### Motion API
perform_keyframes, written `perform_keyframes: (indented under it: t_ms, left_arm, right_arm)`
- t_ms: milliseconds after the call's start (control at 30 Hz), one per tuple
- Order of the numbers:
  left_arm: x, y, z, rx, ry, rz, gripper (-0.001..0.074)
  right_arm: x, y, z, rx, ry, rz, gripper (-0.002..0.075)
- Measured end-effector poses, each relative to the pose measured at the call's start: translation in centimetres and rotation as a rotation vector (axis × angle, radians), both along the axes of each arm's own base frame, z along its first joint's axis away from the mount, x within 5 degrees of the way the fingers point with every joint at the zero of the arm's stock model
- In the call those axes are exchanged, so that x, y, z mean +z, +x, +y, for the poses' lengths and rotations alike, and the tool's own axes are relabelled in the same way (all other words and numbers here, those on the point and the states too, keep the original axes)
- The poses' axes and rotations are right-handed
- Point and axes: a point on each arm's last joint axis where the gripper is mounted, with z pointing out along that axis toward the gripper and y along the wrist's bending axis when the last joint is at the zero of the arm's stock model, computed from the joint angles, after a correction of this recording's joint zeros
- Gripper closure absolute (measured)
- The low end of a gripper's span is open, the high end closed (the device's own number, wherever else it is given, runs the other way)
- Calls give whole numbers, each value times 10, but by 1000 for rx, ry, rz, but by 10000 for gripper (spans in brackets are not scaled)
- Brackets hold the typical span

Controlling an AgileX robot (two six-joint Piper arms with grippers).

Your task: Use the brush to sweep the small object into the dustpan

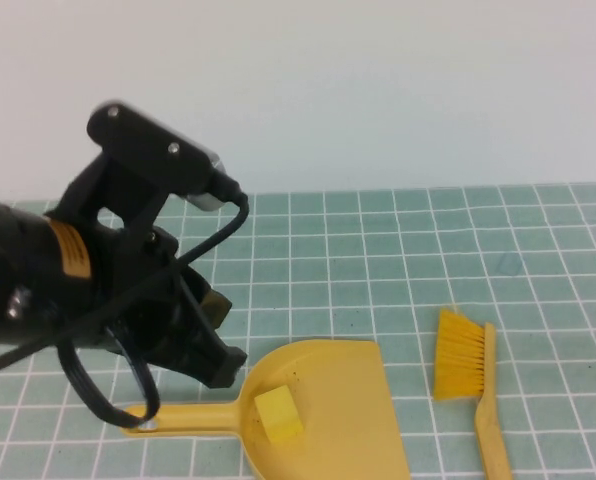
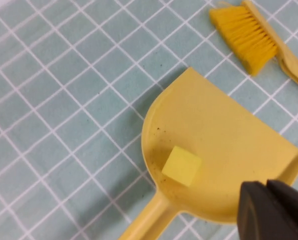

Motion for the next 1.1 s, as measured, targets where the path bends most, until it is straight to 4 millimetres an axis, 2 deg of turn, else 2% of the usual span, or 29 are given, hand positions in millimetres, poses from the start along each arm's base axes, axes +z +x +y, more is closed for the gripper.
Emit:
perform_keyframes:
  t_ms: [167, 433, 800, 1100]
  left_arm:
    - [-16, 4, -2, 45, -58, -19, 736]
    - [-12, 8, -6, 54, -118, -72, 736]
    - [-12, 5, -8, 57, -163, -28, 736]
    - [-8, 15, 2, -19, 36, -250, 736]
  right_arm:
    - [-30, -11, -9, -59, 50, -24, 727]
    - [-56, -12, -15, -69, -48, -9, 727]
    - [-60, -12, -15, -67, -58, -4, 727]
    - [-59, -12, -15, -68, -55, -6, 727]
